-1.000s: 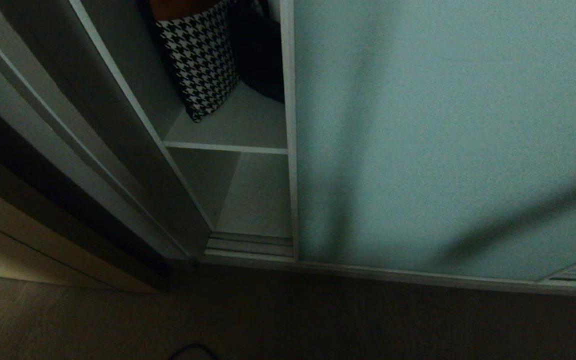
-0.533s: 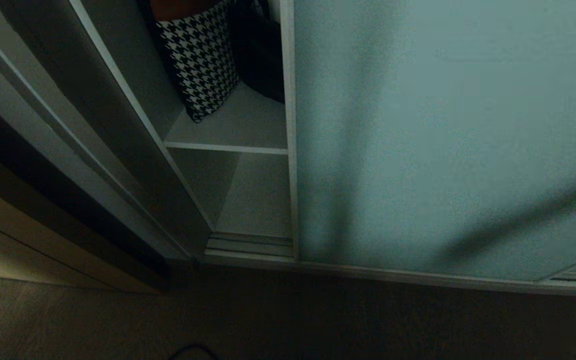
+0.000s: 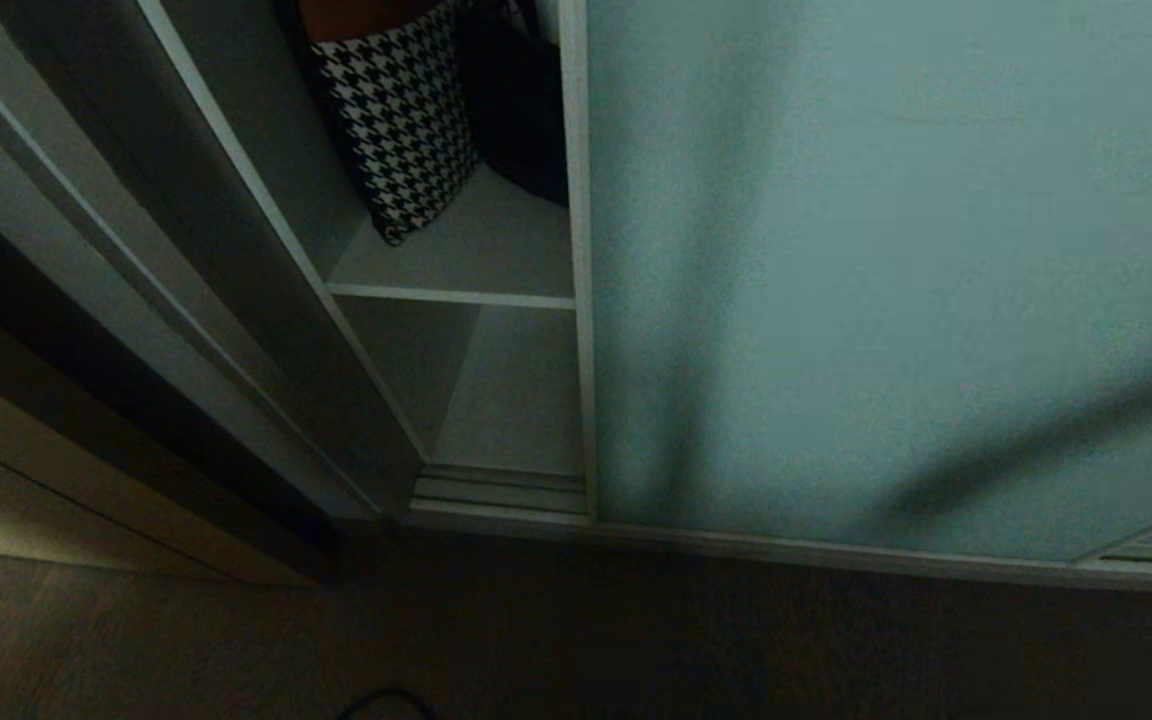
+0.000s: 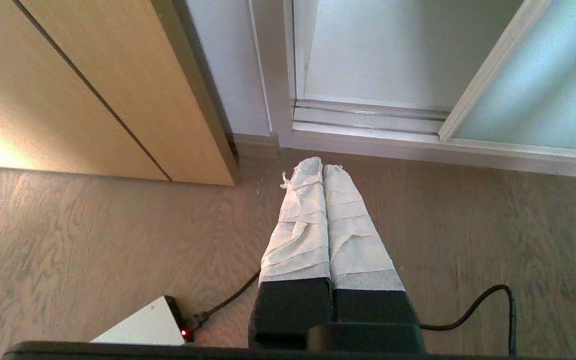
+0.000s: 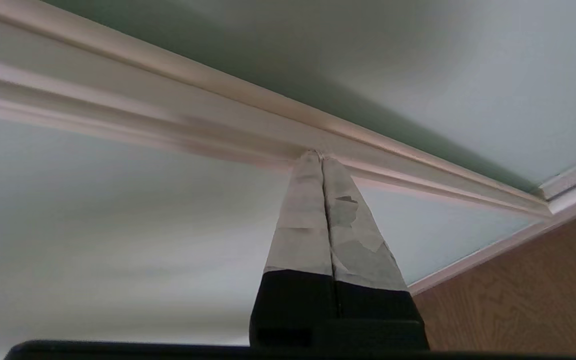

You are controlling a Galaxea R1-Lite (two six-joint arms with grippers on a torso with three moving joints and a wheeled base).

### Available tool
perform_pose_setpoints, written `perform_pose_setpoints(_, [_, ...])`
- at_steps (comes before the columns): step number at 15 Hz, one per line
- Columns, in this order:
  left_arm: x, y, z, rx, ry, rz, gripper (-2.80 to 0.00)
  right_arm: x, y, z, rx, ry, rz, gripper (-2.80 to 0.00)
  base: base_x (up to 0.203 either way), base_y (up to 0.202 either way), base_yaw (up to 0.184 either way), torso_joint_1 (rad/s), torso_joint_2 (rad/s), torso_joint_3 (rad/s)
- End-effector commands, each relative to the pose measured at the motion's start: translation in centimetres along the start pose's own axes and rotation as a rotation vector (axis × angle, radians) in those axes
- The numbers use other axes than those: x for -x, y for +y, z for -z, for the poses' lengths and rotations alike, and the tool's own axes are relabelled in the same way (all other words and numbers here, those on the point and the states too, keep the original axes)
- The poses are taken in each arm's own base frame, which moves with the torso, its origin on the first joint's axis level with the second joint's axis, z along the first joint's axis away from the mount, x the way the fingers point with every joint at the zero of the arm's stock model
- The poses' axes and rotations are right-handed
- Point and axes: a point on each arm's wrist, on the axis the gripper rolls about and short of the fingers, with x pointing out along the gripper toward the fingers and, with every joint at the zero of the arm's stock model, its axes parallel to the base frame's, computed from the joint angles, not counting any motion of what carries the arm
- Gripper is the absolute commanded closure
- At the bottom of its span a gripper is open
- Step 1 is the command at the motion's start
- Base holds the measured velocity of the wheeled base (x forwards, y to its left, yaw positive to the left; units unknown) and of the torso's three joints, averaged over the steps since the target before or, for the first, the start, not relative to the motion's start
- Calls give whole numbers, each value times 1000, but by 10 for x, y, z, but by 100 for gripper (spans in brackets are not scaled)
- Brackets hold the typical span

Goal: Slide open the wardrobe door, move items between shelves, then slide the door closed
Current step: Close the door

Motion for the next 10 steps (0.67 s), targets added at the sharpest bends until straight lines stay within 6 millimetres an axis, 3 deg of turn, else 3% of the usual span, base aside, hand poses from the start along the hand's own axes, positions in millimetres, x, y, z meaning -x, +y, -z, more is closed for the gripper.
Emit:
perform_pose_setpoints(1, [0, 0, 0, 0, 1, 0, 0, -1, -1, 0, 5, 1, -8, 0, 0, 0, 0, 0, 0, 0])
perform_pose_setpoints(10, [0, 0, 0, 0, 1, 0, 0, -2, -11, 1, -2, -95, 71, 0, 0, 0, 0, 0, 0, 0])
